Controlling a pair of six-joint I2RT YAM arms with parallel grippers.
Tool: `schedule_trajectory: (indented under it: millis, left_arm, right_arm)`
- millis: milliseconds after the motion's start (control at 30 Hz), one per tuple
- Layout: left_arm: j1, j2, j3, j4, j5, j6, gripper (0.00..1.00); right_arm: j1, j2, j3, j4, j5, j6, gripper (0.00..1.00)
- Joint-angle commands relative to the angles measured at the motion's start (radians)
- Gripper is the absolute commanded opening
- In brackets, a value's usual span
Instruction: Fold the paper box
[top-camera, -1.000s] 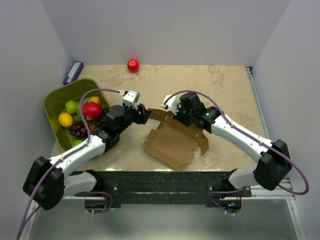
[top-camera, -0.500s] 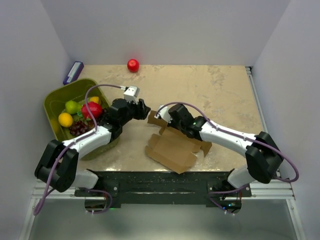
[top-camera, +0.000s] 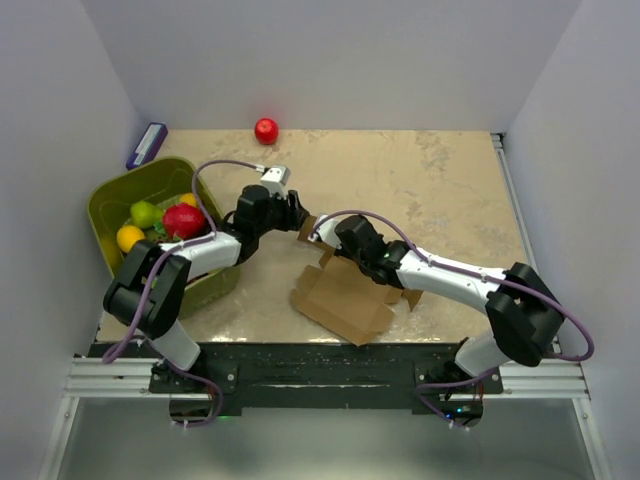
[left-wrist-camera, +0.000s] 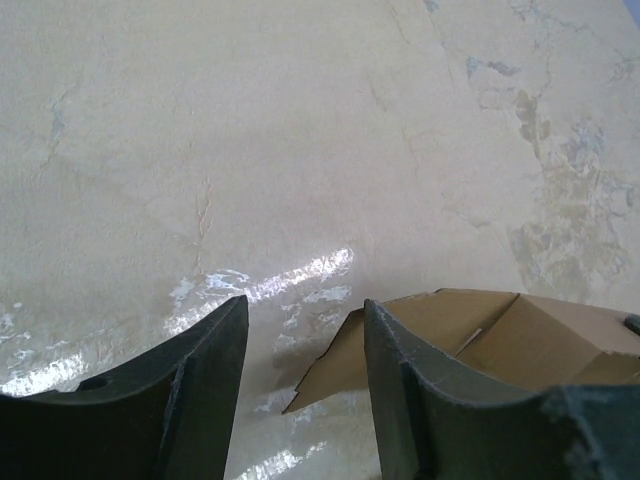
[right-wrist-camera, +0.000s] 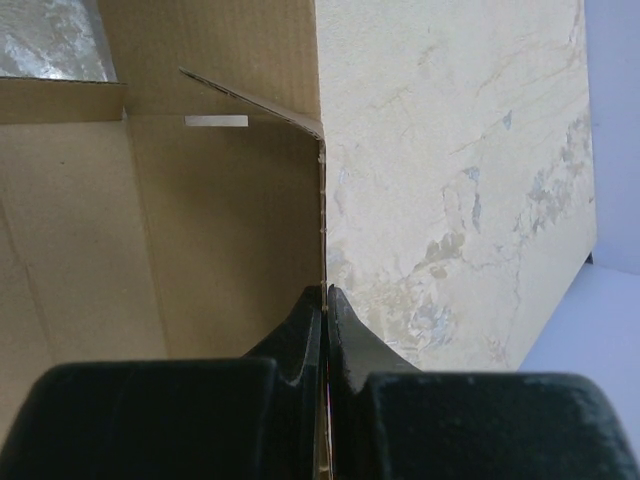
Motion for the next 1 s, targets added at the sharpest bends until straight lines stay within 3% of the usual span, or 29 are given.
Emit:
schedule_trajectory:
  millis: [0,200,467,633,767,967]
  left_arm:
    - [0.008,0.051,0.087,0.006,-0.055,-0.004,0.54]
    - [0.014,0.129,0.147,-0.005,-0.055,-0.004,0.54]
    - [0.060,0.069,0.084,0.070,-0.116,-0.063,0.60]
    - [0.065,0.107,0.139,0.023,-0.128,-0.011,0.60]
    - [0.063,0.174,0.176,0.005,0.003,-0.004,0.56]
    - [0.040,0.183,0.150,0.004,0.043,-0.040,0.55]
  right_arm:
    - [0.004,-0.029,-0.004,0.062,0.020,-0.022,0.00]
    - [0.005,-0.015,-0.003,0.065,0.023,-0.025,0.00]
    - [0.005,-0.004,-0.001,0.058,0.025,-0.028,0.00]
    - [0.005,-0.006,-0.004,0.054,0.020,-0.028,0.00]
    - [0.005,-0.004,-0.003,0.061,0.022,-0.030,0.00]
    - [0.005,-0.006,-0.024,0.099,0.056,-0.053,0.00]
